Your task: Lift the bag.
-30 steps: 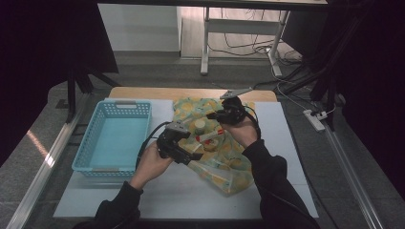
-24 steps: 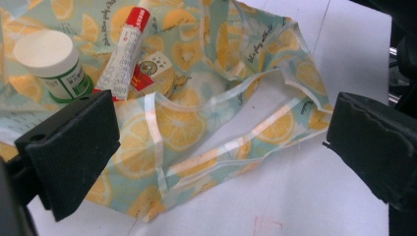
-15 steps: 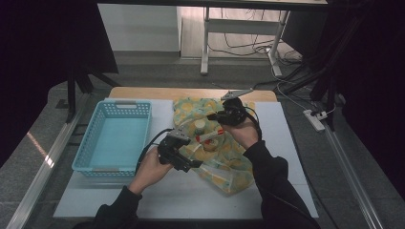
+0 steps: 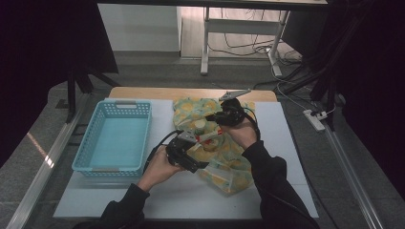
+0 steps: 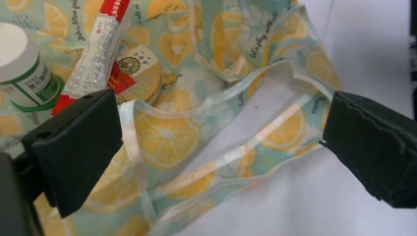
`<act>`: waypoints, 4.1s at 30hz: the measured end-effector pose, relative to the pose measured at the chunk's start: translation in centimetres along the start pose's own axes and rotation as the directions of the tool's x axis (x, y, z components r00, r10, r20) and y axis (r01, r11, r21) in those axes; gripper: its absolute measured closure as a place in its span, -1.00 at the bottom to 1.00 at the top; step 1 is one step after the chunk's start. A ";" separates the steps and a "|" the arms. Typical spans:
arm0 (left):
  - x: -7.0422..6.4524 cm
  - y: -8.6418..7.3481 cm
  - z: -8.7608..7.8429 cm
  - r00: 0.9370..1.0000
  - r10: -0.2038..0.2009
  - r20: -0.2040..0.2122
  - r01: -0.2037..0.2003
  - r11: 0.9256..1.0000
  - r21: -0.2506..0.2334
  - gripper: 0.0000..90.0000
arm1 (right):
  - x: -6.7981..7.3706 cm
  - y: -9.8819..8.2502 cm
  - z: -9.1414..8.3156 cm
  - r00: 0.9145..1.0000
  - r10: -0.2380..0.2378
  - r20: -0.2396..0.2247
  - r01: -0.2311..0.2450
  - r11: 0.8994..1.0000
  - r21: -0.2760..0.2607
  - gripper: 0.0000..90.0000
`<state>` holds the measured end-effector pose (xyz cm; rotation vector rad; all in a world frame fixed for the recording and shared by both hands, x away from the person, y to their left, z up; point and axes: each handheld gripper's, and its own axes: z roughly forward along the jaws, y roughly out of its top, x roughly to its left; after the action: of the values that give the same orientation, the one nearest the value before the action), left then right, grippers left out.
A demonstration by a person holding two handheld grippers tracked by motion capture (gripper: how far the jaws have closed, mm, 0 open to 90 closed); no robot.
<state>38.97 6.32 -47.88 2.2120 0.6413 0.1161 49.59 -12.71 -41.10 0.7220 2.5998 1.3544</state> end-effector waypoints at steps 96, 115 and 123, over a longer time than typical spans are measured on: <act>2.8 10.9 -11.4 1.000 0.020 -0.004 -0.020 0.981 -0.195 1.00 | -0.2 6.6 -6.1 1.000 -0.015 0.025 0.016 0.998 -0.054 0.99; 2.1 15.6 -17.0 0.997 0.058 -0.052 -0.070 0.959 -0.276 1.00 | 0.6 10.9 -10.4 0.997 -0.049 0.058 0.056 0.991 -0.121 0.99; 2.2 16.7 -17.4 0.994 0.046 -0.102 -0.071 0.961 -0.267 1.00 | 0.6 12.1 -11.3 0.991 -0.064 0.114 0.078 0.989 -0.127 0.99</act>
<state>42.68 10.28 -24.32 1.9700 0.5750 0.3226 49.75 -14.99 -24.70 0.6574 2.4026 1.4082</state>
